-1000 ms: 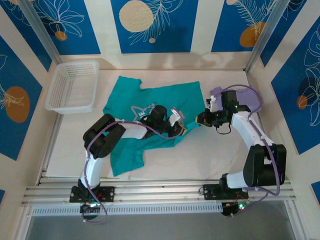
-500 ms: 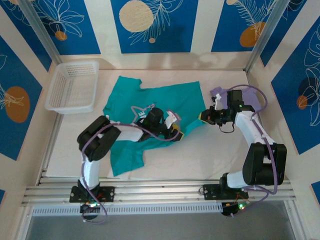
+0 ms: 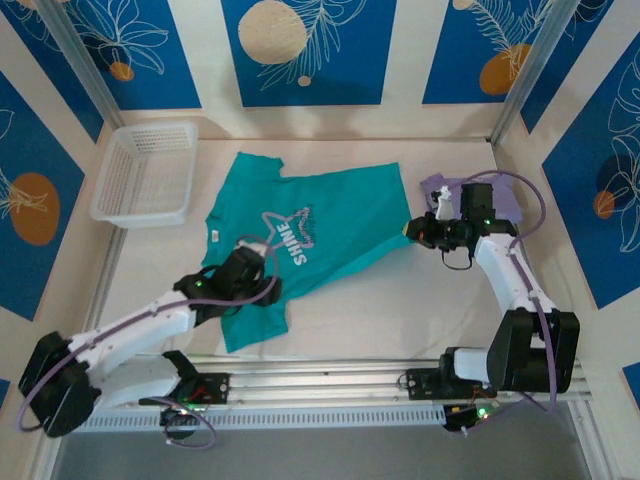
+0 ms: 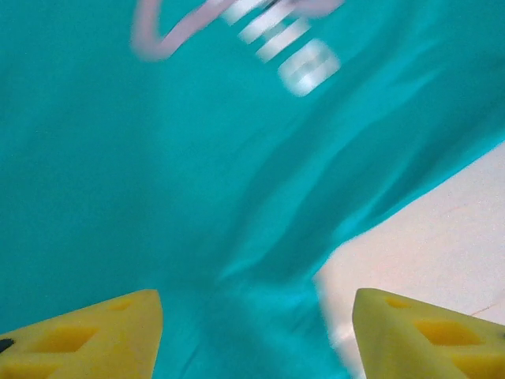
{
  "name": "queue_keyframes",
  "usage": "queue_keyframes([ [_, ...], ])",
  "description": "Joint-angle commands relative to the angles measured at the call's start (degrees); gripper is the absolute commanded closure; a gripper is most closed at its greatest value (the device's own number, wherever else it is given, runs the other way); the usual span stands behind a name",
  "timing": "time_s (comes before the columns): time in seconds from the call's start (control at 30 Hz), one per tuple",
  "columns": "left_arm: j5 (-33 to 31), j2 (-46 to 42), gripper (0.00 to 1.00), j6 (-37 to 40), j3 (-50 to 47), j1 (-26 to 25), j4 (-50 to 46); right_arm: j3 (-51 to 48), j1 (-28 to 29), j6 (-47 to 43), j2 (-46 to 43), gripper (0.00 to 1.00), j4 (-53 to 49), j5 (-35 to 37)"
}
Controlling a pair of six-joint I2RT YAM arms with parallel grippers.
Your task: Fold the inside-out t-shirt
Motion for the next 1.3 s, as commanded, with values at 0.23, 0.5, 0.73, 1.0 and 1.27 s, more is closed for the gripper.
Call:
queue_keyframes([
  [0.23, 0.4, -2.6, 0.32, -19.6, -6.0, -1.0, -22.7, -1.5, 1.0, 1.1, -2.5, 1.00, 2.0, -2.4],
  [0.5, 6.4, -0.7, 0.44, -20.5, -9.5, -1.0, -18.8, -1.7, 1.2, 1.0, -2.5, 1.00, 2.4, -2.2],
  [0.73, 7.6, 1.2, 0.75, -20.3, -11.7, -1.1, -13.2, -1.7, 1.6, 0.8, -2.8, 1.00, 1.8, -0.7],
  [1.0, 2.4, -3.0, 1.00, -19.0, -10.8, -0.9, -11.6, -2.0, 1.6, 1.1, -4.3, 1.00, 1.8, 2.4],
  [1.27, -12.4, -11.7, 1.00, -2.7, 4.8, 0.3, -7.7, -1.6, 1.6, 6.5, -7.7, 1.00, 9.8, 6.5],
])
